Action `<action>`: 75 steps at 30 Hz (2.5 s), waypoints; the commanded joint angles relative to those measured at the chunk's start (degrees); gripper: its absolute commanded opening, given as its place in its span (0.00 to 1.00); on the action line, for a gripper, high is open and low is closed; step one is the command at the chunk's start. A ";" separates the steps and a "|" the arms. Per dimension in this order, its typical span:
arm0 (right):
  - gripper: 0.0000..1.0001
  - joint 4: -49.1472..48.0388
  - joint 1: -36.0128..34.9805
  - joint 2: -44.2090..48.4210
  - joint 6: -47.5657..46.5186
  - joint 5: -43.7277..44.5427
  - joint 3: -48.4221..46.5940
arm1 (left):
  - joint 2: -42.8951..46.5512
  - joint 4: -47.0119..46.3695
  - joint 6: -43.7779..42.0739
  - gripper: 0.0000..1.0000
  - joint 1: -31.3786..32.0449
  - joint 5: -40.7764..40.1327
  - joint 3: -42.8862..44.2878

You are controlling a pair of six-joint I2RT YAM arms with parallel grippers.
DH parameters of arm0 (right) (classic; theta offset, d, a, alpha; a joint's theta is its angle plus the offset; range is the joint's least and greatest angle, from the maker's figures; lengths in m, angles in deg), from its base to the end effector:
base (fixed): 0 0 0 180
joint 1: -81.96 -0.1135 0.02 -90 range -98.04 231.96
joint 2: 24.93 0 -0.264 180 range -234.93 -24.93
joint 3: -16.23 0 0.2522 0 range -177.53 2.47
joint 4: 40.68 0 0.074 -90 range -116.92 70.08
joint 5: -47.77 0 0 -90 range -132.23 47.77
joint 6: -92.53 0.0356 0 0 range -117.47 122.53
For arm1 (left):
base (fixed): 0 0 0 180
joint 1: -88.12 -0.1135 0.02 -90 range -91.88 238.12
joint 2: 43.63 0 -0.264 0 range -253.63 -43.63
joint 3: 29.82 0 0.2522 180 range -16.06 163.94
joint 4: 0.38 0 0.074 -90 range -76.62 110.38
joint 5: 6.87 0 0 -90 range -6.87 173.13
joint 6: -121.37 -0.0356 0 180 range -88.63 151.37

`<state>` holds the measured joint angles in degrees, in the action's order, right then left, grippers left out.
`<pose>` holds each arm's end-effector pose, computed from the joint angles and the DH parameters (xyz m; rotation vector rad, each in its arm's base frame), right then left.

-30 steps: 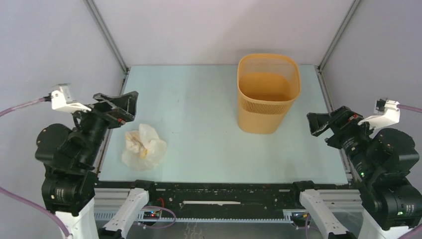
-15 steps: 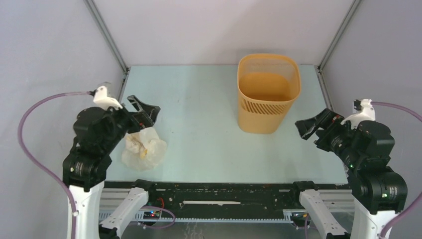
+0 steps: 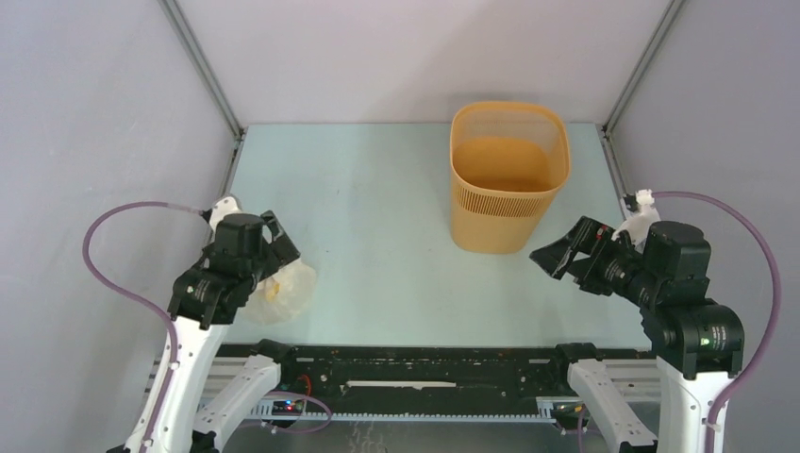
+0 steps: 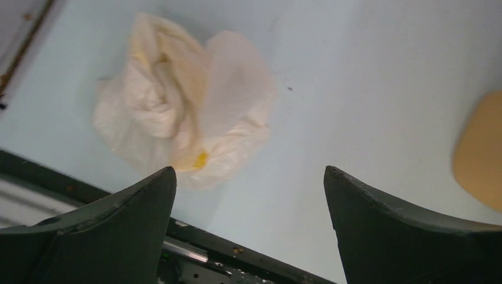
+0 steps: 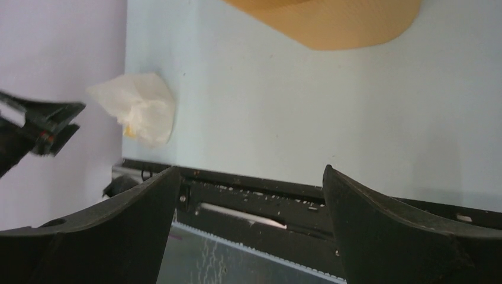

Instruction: Put the trash bags into the trash bin

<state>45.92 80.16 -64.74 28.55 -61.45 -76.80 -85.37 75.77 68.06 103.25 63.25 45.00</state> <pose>0.0577 0.0135 0.4253 0.2626 2.1704 0.6398 0.1121 -0.0178 0.3535 -0.5923 2.1905 -0.0725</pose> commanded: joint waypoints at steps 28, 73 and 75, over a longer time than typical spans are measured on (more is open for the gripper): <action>1.00 -11.98 -44.54 -9.02 12.75 3.83 10.18 | -16.30 -22.26 -4.88 0.02 2.77 22.25 -12.46; 1.00 -26.67 -49.56 -23.18 22.75 8.77 20.13 | -10.89 -24.81 16.20 0.93 15.74 23.51 -18.91; 1.00 -25.83 -52.39 -25.19 22.00 12.48 17.51 | -13.85 -26.38 16.24 0.88 15.71 24.49 -19.51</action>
<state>21.46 32.05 -87.32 50.67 -56.95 -53.23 -95.79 55.86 81.44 119.41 82.73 26.88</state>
